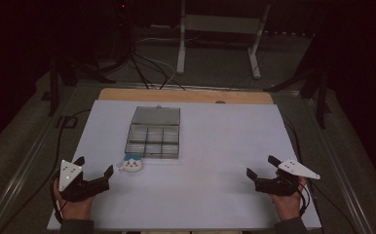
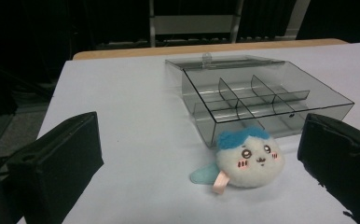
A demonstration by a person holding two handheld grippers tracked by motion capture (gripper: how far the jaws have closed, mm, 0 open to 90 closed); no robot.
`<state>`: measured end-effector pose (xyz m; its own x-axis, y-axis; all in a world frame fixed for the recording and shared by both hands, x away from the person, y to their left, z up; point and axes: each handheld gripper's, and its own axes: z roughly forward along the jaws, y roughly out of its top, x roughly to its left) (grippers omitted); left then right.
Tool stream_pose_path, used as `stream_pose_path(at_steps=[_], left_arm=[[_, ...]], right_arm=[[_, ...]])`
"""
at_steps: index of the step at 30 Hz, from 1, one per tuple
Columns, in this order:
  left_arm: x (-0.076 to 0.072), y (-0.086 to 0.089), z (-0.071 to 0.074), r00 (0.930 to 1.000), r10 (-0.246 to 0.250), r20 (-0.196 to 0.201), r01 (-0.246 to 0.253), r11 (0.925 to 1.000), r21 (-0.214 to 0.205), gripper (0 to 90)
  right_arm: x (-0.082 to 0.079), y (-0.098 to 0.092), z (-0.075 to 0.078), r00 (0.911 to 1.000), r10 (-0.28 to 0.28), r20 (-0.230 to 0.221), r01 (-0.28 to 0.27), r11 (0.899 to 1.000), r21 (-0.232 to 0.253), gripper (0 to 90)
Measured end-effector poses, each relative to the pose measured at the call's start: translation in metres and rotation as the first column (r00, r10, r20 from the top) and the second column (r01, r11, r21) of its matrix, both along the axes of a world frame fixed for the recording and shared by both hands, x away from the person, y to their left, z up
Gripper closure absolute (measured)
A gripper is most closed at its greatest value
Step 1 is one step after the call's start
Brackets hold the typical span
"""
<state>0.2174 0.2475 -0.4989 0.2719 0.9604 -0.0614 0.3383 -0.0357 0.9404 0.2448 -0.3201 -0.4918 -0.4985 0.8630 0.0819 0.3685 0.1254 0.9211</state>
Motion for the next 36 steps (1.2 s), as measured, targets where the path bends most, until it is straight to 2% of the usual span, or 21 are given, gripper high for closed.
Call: stream_pose_path(at_steps=[4,10,13,17,22,25,36], left_arm=[[0.0,0.001,0.002,0.9997,-0.005,-0.023,0.005,1.0,-0.006,0.8],[0.001,0.001,0.003,0.9997,0.005,-0.026,-0.005,0.9997,-0.023,0.8],[0.0,0.0,0.006,0.9996,0.004,-0.027,-0.005,0.9998,-0.019,0.8],[0.001,-0.002,0.01,0.9988,-0.001,-0.048,0.001,0.9998,-0.017,0.9],[0.004,-0.006,0.015,0.997,-0.041,-0.067,0.04,0.9991,-0.011,1.0],[0.006,-0.008,0.016,0.9954,-0.058,-0.076,0.057,0.9983,-0.006,1.1],[0.018,-0.018,0.011,0.9858,-0.098,-0.136,0.099,0.9951,0.0,1.1]], right_arm=[[0.003,0.001,0.0,0.9999,0.0,-0.013,0.0,1.0,0.008,0.9],[0.008,0.004,0.004,0.9998,-0.017,-0.012,0.018,0.999,0.041,1.0],[0.008,0.006,0.002,0.9998,-0.014,-0.014,0.014,0.999,0.034,1.0],[0.007,0.009,-0.001,0.9998,-0.008,-0.017,0.009,1.0,0.008,0.9],[0.008,0.01,-0.005,0.9997,-0.011,-0.021,0.011,1.0,-0.01,0.9],[0.008,0.011,-0.007,0.9997,-0.011,-0.021,0.01,0.999,-0.036,0.9],[0.008,0.009,-0.011,0.9992,-0.025,-0.032,0.024,0.999,-0.028,0.0]])
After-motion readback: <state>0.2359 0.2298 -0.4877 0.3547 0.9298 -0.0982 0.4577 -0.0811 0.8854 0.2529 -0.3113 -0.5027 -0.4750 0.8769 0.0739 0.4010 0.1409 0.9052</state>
